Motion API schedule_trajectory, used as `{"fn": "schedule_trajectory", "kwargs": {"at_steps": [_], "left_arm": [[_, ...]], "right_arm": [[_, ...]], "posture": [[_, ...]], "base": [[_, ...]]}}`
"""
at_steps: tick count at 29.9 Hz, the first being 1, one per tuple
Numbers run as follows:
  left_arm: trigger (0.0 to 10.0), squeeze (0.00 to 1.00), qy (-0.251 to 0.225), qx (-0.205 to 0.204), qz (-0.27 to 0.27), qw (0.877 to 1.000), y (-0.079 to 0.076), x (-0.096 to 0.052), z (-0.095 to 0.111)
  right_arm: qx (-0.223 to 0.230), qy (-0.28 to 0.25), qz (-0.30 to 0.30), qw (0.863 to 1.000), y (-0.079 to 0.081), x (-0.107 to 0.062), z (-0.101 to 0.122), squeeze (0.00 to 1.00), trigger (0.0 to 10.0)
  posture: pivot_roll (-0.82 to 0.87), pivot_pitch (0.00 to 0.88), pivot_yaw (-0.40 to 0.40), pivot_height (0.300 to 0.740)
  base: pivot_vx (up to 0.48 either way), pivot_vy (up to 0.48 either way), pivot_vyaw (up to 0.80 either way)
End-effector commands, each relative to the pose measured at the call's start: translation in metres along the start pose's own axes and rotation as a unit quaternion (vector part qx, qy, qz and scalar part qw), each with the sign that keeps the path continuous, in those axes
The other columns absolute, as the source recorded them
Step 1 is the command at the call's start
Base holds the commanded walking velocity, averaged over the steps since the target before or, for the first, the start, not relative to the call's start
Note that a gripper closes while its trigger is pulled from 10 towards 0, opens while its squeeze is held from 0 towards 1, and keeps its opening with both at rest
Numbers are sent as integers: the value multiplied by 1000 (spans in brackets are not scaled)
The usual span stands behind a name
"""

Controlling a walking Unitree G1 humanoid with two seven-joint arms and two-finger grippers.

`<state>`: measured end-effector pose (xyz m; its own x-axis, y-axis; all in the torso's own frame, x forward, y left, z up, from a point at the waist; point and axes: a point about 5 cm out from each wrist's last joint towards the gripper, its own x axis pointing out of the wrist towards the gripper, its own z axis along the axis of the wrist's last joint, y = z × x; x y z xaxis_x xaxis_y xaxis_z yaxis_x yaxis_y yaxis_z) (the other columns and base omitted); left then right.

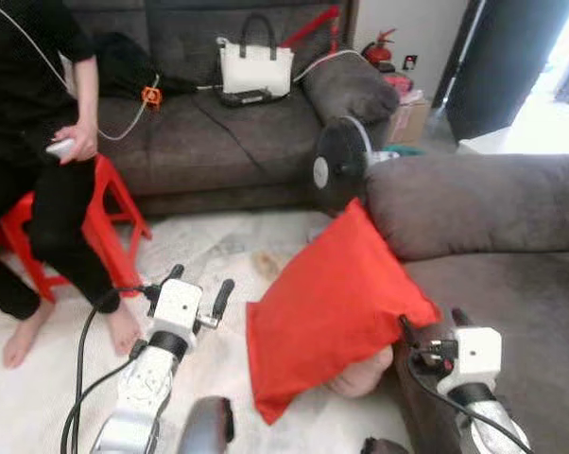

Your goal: Move the pillow to the sofa from floor

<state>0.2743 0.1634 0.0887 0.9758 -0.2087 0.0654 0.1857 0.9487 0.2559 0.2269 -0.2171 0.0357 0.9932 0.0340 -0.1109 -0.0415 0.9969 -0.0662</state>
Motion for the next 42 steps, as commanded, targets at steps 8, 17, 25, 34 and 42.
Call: {"fn": "schedule_trajectory", "kwargs": {"at_steps": [8, 17, 25, 34, 42], "left_arm": [[10000, 0, -1, 6, -1, 1000, 1, 1, 1], [10000, 0, 2, 8, -1, 1000, 2, 0, 1], [10000, 0, 2, 8, 0, 1000, 2, 0, 1], [10000, 0, 2, 10, 3, 1000, 4, 1, 1], [10000, 0, 2, 10, 4, 1000, 5, 1, 1]], "right_arm": [[2, 0, -1, 1000, 0, 2, 1, 0, 10000], [1, 2, -2, 1000, 0, 1, 0, 0, 10000], [-1, 3, -4, 1000, 1, 2, 0, 0, 10000], [0, 3, -5, 1000, 1, 2, 0, 0, 10000], [-4, 2, -3, 1000, 2, 3, 0, 0, 10000]], "posture": [[113, 0, -60, 587], [114, 0, -62, 587], [115, 0, -62, 587], [117, 0, -60, 587], [119, 0, -61, 587]], "base": [[0, 0, 0], [53, 0, 0], [244, 0, 0], [255, 0, 0], [260, 0, 0]]}}
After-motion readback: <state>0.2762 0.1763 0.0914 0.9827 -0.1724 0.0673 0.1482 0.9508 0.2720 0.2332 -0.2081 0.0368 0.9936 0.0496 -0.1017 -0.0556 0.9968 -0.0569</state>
